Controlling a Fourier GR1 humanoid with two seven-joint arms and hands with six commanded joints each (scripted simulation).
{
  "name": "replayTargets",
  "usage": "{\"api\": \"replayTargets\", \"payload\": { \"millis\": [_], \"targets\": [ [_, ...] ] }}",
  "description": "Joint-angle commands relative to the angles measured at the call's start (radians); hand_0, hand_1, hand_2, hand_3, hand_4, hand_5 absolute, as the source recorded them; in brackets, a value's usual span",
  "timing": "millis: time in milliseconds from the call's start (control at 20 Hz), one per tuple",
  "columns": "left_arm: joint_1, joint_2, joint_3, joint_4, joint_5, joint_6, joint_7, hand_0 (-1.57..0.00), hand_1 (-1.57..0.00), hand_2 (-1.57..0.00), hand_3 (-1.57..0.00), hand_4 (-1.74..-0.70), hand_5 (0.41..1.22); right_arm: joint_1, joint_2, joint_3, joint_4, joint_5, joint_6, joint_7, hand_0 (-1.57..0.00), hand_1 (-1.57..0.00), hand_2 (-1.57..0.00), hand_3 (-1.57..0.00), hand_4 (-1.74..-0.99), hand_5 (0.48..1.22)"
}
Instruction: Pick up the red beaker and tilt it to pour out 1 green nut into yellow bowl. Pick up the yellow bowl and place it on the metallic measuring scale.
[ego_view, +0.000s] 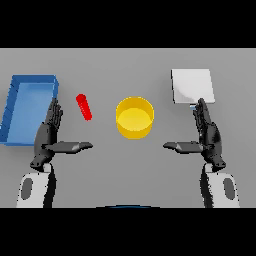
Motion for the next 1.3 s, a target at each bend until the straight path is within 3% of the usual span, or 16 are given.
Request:
{"api": "replayTargets", "payload": {
  "millis": [0,250,350,500,750,800,1050,1250],
  "targets": [
    [0.003,0.001,0.001,-0.002,0.001,-0.001,-0.002,0.0,0.0,0.0,0.0,-1.15,0.599,0.0,0.002,0.002,0.0,0.001,-0.002,0.0,0.0,0.0,0.0,0.0,-1.167,0.599],
    [0.033,0.014,0.004,-0.021,0.013,-0.015,-0.012,0.0,0.0,0.0,0.0,-1.15,0.599,0.005,0.019,0.023,-0.007,0.021,-0.011,-0.004,0.0,0.0,0.0,0.0,-1.167,0.599],
    [0.097,0.056,-0.048,-0.106,-0.049,-0.032,-0.029,0.0,0.0,0.0,0.0,-1.16,0.599,0.066,-0.031,0.098,-0.054,0.218,-0.079,-0.1,0.0,0.0,0.0,0.0,-1.163,0.595],
    [0.138,0.084,-0.076,-0.17,-0.078,-0.043,0.022,0.0,0.0,0.0,0.0,-1.16,0.599,0.095,-0.042,0.14,-0.099,0.316,-0.112,-0.074,0.0,0.0,0.0,0.0,-1.159,0.59],
    [0.118,0.089,-0.094,-0.158,-0.115,-0.038,0.056,0.0,0.0,0.0,0.0,-1.16,0.602,0.1,-0.031,0.141,-0.121,0.296,-0.104,-0.063,0.0,0.0,0.0,0.0,-1.199,0.603],
    [0.122,0.085,-0.103,-0.146,-0.123,-0.04,0.034,0.0,0.0,0.0,0.0,-1.16,0.604,0.105,-0.031,0.138,-0.134,0.277,-0.092,-0.065,0.0,0.0,0.0,0.0,-1.212,0.607],
    [-0.026,0.066,-0.09,0.039,-0.17,-0.01,0.011,0.0,0.0,0.0,0.0,-1.22,0.626,0.12,-0.042,0.139,-0.132,0.273,-0.078,-0.094,0.0,0.0,0.0,0.0,-1.256,0.631],
    [-0.126,0.057,-0.071,0.17,-0.181,0.002,-0.014,0.0,0.0,0.0,0.0,-1.25,0.65,0.107,-0.038,0.134,-0.138,0.252,-0.066,-0.079,0.0,0.0,0.0,0.0,-1.28,0.634]
  ]
}}
